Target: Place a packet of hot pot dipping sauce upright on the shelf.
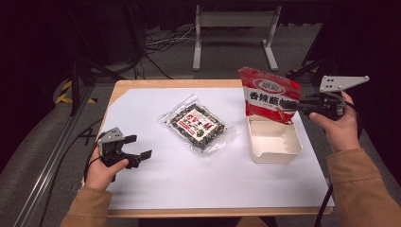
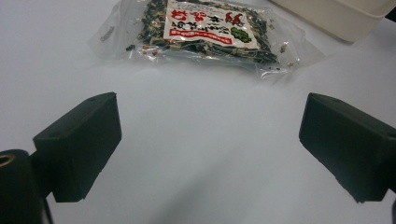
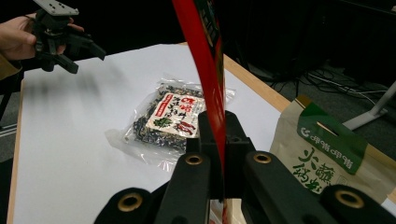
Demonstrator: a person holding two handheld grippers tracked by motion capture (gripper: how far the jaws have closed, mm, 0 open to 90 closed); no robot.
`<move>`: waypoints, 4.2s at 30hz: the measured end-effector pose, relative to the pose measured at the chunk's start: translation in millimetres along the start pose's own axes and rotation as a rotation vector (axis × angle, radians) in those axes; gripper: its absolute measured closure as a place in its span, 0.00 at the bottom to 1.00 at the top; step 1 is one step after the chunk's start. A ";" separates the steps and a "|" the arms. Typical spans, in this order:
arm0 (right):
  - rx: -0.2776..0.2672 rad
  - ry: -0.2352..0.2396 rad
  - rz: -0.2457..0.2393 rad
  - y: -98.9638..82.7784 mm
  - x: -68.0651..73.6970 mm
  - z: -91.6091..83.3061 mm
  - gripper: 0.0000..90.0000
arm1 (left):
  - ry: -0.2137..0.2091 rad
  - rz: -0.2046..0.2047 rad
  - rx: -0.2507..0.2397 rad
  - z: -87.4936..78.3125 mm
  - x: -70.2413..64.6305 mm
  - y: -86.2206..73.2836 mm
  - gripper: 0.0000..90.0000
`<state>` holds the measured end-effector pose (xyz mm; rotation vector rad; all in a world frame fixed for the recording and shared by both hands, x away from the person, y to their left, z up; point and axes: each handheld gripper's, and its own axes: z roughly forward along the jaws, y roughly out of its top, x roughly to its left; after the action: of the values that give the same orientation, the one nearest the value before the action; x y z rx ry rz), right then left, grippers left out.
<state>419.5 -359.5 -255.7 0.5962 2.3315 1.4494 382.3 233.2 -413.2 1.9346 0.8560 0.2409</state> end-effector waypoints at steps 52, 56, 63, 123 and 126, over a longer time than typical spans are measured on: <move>0.150 -0.134 -0.021 -55.3 -61.8 54.4 0.99 | -0.027 -0.021 0.021 6.2 2.2 -4.7 0.08; 0.148 -0.150 -0.028 -58.3 -61.3 55.7 0.99 | -0.031 -0.022 0.022 6.5 1.6 -4.6 0.08; 0.161 -0.164 0.012 -63.5 -61.4 56.6 0.99 | -0.030 -0.030 0.023 7.5 1.3 -5.3 0.08; 0.158 -0.411 0.192 -86.9 -37.4 23.2 0.45 | -0.003 0.030 0.057 14.0 -4.9 8.6 0.06; 0.151 -0.418 0.197 -85.6 -29.2 14.0 0.44 | -0.011 0.024 0.052 15.3 -7.4 12.9 0.08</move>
<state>436.4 -397.6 -337.2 1.0829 2.1014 1.0957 390.5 214.0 -408.8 1.9937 0.8401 0.2242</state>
